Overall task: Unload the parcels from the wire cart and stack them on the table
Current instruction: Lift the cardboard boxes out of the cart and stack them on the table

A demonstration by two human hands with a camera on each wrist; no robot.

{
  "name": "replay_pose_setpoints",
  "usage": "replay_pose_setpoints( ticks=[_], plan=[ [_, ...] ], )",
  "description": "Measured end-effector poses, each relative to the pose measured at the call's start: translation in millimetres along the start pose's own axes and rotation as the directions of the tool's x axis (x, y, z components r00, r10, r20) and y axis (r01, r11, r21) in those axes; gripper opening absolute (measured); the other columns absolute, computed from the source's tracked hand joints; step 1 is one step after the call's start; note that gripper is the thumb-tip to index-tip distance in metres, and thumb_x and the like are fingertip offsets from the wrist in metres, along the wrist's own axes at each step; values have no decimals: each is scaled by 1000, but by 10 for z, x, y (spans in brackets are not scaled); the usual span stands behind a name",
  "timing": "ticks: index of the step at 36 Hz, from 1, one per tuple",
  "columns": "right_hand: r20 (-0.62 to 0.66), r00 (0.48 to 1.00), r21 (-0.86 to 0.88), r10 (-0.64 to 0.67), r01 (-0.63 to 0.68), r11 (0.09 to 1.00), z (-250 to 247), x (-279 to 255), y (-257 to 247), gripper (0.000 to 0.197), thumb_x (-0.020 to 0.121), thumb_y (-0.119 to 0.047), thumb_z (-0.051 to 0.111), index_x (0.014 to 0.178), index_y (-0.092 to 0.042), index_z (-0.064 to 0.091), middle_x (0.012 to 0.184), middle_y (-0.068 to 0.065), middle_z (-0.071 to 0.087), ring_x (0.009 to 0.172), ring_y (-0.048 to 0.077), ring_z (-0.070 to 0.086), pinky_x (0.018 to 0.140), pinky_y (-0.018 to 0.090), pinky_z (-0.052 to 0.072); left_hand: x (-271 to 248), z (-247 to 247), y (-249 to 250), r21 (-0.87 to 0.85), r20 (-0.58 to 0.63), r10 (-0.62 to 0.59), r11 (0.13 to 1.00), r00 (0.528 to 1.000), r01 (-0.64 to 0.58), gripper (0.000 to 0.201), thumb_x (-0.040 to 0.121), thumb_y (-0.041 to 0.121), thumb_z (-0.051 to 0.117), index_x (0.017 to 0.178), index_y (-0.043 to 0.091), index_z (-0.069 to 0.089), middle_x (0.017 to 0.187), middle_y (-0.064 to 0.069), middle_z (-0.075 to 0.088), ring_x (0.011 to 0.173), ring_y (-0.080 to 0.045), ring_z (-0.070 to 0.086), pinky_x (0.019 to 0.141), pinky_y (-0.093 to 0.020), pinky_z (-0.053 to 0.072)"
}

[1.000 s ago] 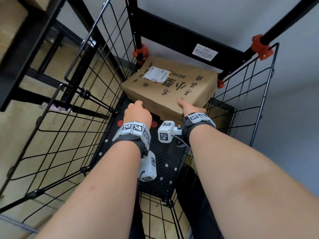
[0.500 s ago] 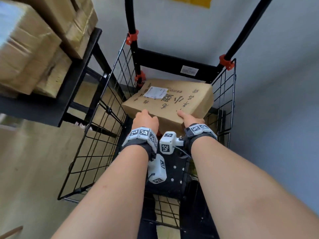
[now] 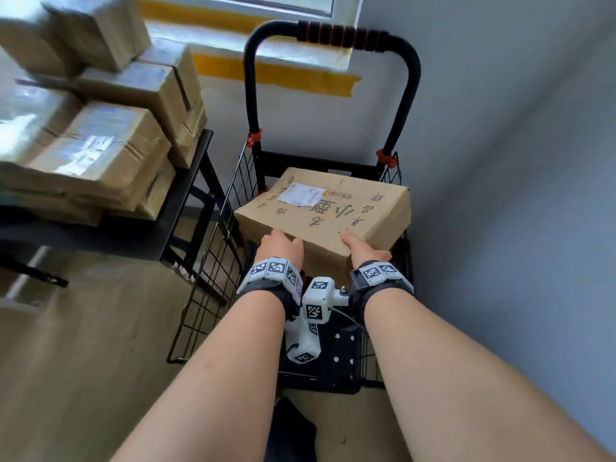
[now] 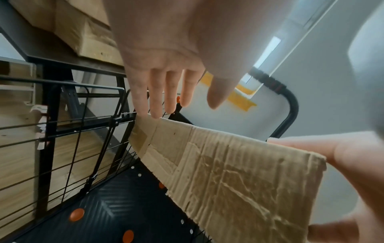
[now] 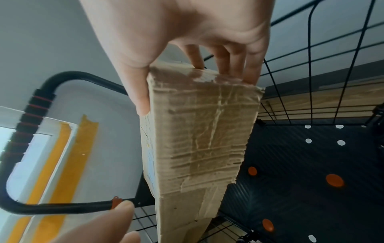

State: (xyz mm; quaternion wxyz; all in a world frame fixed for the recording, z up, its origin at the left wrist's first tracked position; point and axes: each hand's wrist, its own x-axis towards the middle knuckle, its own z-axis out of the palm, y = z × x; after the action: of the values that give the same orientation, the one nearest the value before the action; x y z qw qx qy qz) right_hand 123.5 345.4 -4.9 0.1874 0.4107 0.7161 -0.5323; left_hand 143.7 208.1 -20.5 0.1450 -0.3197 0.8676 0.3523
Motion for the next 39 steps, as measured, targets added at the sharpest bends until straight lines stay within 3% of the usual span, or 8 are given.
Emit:
replay_pose_setpoints(
  ticks=[4, 16, 20, 24, 28, 30, 34, 39],
  plan=[
    [22, 997, 53, -74, 72, 996, -214, -299, 164, 94, 70, -47, 78, 143, -12, 29, 134, 11, 48, 120, 32, 49, 101, 41, 36, -426, -108, -90, -32, -42, 2, 999, 999, -3, 49, 97, 37, 43, 139, 13, 39, 138, -12, 45, 121, -30, 50, 91, -37, 42],
    [125, 974, 190, -191, 165, 968, -941, -1300, 820, 107, 64, -54, 80, 148, -12, 29, 144, 8, 42, 128, 28, 45, 111, 42, 33, -1861, -504, -361, -148, -168, 0, 989, 986, -25, 66, 95, 55, 39, 138, 5, 37, 135, -15, 49, 121, -32, 50, 92, -39, 41],
    [180, 951, 191, -251, 216, 957, -966, -1638, 834, 106, 62, -58, 79, 146, -14, 33, 141, 7, 46, 123, 28, 49, 108, 44, 37, -2111, -797, -422, -200, -207, 12, 978, 978, -55, 72, 93, 60, 39, 138, 3, 36, 135, -16, 49, 120, -33, 51, 89, -38, 40],
    [257, 906, 230, -337, 281, 932, -879, -1954, 802, 96, 66, -57, 77, 144, -16, 39, 138, 5, 49, 117, 24, 51, 97, 31, 37, -2244, -1149, -508, -276, -249, 9, 958, 969, -79, 81, 89, 65, 41, 142, 4, 31, 139, -15, 47, 124, -32, 48, 95, -41, 39],
    [317, 875, 291, -366, 278, 916, -566, -2070, 779, 114, 28, -73, 79, 127, -23, 55, 117, 3, 65, 99, 23, 65, 93, 42, 50, -2341, -1516, -684, -361, -276, -6, 927, 961, -98, 90, 85, 70, 42, 146, 5, 25, 141, -15, 45, 126, -32, 47, 99, -41, 37],
    [352, 870, 302, -346, 245, 921, -343, -2052, 775, 120, 20, -71, 83, 126, -23, 57, 110, 5, 69, 93, 26, 70, 87, 45, 55, -2383, -1704, -813, -407, -273, -17, 908, 962, -100, 95, 83, 72, 43, 147, 6, 21, 139, -15, 47, 124, -33, 49, 97, -39, 39],
    [420, 819, 319, -391, 270, 908, 44, -2482, 770, 100, 31, -61, 84, 120, -21, 62, 99, 5, 74, 86, 24, 72, 80, 41, 59, -2425, -2090, -1123, -504, -262, -49, 858, 964, -94, 96, 80, 73, 48, 145, 7, 22, 138, -17, 46, 124, -34, 49, 100, -41, 38],
    [479, 766, 320, -429, 302, 898, 511, -3046, 827, 80, 55, -46, 83, 123, -12, 59, 102, 9, 72, 83, 23, 71, 55, 27, 54, -2418, -2537, -1583, -570, -279, -111, 819, 954, -72, 97, 82, 69, 50, 148, 6, 17, 145, -16, 39, 131, -33, 41, 105, -41, 32]
  ],
)
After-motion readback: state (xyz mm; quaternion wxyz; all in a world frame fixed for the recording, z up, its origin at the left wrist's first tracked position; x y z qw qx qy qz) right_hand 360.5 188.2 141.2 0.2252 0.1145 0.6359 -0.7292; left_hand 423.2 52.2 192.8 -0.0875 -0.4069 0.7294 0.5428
